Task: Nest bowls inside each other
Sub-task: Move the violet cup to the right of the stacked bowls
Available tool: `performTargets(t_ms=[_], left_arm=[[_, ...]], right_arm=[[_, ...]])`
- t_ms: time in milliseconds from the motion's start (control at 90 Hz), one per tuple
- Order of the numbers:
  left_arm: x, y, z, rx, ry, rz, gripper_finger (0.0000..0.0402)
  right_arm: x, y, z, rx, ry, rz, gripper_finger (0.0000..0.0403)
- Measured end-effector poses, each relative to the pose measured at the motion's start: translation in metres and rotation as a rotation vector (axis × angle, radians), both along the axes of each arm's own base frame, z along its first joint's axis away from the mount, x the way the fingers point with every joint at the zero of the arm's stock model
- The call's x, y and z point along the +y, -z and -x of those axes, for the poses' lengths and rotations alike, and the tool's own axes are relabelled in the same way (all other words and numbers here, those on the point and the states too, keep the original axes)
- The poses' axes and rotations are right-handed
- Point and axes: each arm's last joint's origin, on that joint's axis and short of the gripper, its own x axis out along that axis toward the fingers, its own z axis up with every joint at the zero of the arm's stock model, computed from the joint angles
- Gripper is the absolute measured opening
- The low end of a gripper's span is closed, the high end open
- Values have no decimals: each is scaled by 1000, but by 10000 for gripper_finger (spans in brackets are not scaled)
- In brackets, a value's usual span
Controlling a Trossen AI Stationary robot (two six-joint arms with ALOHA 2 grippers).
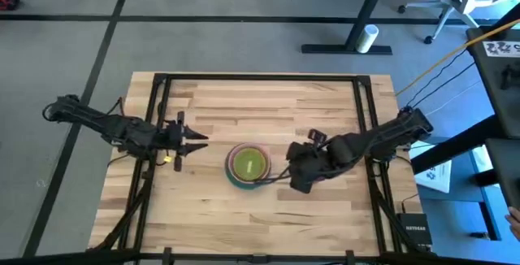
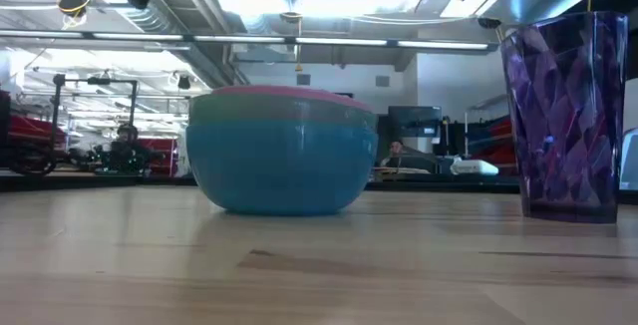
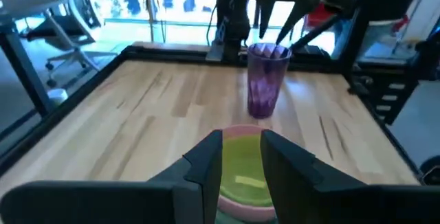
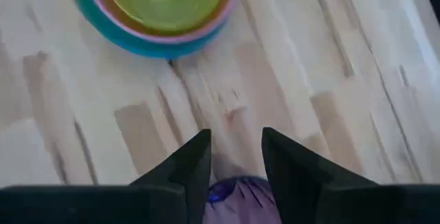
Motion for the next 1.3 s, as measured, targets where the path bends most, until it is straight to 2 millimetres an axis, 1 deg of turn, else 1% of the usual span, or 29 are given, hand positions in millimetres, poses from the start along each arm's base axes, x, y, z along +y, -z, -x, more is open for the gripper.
performTargets(t_ms=[67, 111, 356, 478, 600, 756, 867, 922, 1056, 1122, 1300], left_arm=[[0, 1, 0, 11, -2, 6, 83], [0, 2, 0, 16, -2, 5, 83], [0, 1, 0, 13, 0, 6, 83], [0, 2, 0, 13, 0, 8, 83], [0, 2, 0, 13, 0, 9, 83], [0, 2, 0, 13, 0, 8, 83], [0, 2, 0, 14, 1, 6, 83], [0, 2, 0, 14, 0, 8, 83], [0, 2, 0, 14, -2, 15, 83], [0, 2, 1, 18, -2, 14, 83], [0, 2, 1, 21, -3, 13, 83]], right_arm=[[2, 5, 4, 12, 12, -15, 114], [5, 5, 7, -5, 8, -24, 114], [17, -12, 29, -92, 36, -75, 114], [28, -12, 34, -89, 37, -109, 114], [36, -7, 37, -56, 36, -115, 115], [38, -7, 43, -36, 68, -108, 115], [38, -6, 43, -34, 67, -108, 115], [38, -1, 43, -29, 70, -105, 115], [37, 19, 46, 49, 92, -111, 115], [38, 27, 46, 60, 90, -133, 115], [40, 33, 43, 38, 88, -146, 115]])
